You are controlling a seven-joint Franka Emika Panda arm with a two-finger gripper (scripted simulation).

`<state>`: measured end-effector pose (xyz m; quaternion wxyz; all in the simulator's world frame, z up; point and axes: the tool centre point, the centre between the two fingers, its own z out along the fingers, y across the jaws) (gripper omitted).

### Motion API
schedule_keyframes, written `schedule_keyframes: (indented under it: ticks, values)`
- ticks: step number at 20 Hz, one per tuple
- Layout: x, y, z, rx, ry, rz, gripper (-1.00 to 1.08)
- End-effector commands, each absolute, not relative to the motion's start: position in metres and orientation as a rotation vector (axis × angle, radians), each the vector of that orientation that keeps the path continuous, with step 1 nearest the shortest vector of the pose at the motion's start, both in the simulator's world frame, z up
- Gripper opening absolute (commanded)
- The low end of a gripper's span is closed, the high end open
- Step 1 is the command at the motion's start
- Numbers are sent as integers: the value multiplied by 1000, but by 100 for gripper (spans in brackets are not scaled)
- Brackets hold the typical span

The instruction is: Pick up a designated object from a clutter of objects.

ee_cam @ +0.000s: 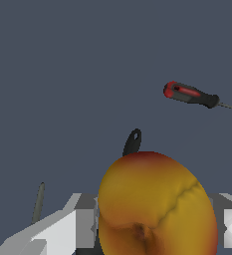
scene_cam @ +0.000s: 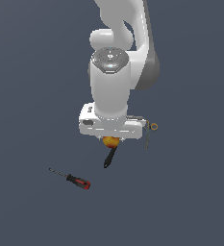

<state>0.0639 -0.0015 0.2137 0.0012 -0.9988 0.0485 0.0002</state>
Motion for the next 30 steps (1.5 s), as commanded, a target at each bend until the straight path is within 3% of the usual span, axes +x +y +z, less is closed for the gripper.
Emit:
schedule_keyframes:
  ticks: [1, 16, 30]
  values:
    - [72, -21, 238, -3135, 151, 0, -100]
    - [114, -107, 346, -3137, 152, 0, -100]
    - [133, -141, 388, -3138, 153, 0, -100]
